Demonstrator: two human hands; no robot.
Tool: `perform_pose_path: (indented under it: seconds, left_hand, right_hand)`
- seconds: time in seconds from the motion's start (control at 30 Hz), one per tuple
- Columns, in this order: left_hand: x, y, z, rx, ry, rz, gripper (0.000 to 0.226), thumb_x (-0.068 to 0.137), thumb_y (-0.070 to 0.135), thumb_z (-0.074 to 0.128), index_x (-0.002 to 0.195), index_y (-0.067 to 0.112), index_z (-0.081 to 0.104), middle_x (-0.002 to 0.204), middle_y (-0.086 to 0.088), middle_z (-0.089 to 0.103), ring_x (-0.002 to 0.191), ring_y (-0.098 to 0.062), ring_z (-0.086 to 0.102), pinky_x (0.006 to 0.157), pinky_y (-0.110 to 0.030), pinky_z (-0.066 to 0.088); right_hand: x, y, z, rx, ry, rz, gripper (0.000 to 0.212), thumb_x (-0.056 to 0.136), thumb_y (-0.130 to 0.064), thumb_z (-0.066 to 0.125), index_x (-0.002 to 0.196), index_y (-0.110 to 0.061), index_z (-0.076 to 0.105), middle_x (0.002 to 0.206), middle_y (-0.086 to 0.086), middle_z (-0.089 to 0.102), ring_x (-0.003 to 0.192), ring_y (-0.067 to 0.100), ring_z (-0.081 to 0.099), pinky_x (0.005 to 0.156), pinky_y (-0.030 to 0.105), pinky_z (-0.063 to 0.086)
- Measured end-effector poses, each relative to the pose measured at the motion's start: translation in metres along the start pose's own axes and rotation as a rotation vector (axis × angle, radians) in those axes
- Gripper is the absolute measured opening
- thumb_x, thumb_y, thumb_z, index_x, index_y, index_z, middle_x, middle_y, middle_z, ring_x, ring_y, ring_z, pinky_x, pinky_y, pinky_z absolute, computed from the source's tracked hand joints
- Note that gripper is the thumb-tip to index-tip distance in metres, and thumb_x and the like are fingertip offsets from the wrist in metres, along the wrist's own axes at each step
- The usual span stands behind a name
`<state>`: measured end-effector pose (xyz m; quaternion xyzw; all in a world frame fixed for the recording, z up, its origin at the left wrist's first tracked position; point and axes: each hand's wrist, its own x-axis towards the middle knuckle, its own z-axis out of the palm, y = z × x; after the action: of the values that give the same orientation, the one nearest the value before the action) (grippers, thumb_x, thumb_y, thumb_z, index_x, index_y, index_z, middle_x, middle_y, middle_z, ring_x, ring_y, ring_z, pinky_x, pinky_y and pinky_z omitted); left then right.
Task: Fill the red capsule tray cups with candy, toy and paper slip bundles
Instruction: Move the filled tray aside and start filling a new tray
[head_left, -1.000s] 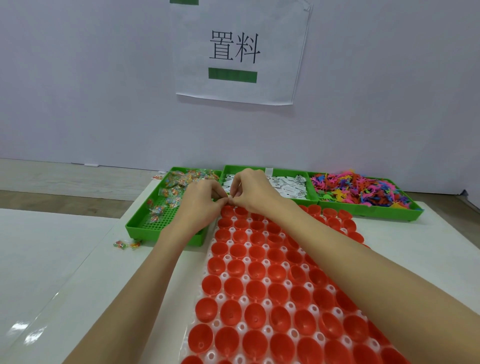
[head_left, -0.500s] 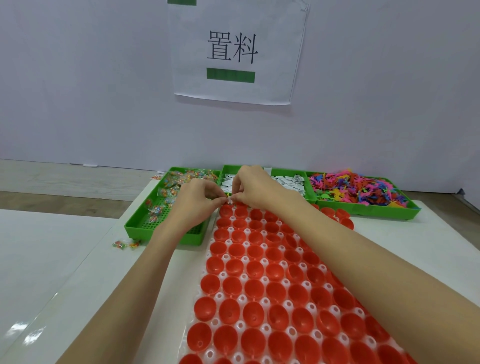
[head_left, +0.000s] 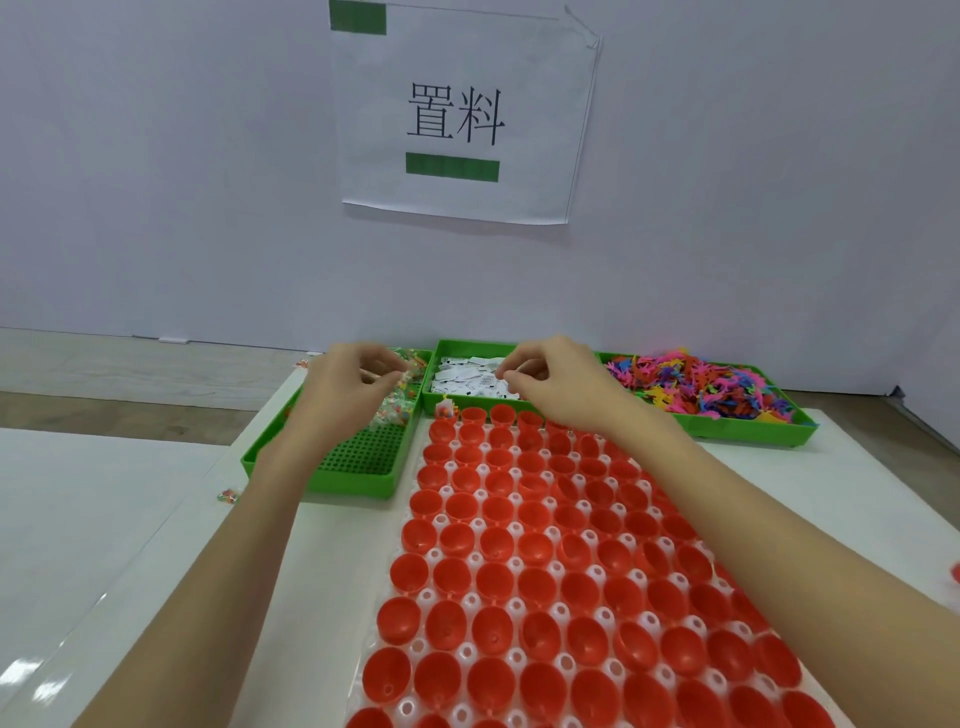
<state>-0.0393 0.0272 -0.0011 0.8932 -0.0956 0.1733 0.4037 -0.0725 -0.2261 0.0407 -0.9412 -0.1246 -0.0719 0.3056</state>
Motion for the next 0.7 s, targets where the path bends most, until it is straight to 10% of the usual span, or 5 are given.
perform_pose_path:
  seconds: [0.23,0.7]
  left_hand:
    - [-0.003,-0.016,0.000,0.341,-0.219,0.026,0.047,0.091,0.009,0.073,0.137,0.012,0.063,0.138,-0.008,0.062,0.108,-0.026,0.066,0.097,-0.043,0.053]
    - [-0.015,0.008,0.005,0.487,-0.134,0.102,0.004,0.086,0.016,0.080,0.084,0.019,0.079,0.098,0.000,0.077,0.079,-0.012,0.063,0.080,-0.035,0.055]
  right_hand:
    - [-0.063,0.035,-0.024,0.154,0.184,0.073,0.018,0.099,-0.016,0.061,0.098,-0.025,0.077,0.077,-0.008,0.076,0.068,-0.004,0.066,0.065,0.014,0.045]
    - [-0.129,0.064,-0.041,0.295,0.350,0.149,0.023,0.099,-0.011,0.062,0.092,-0.027,0.077,0.077,-0.008,0.075,0.080,0.005,0.070,0.076,0.021,0.053]
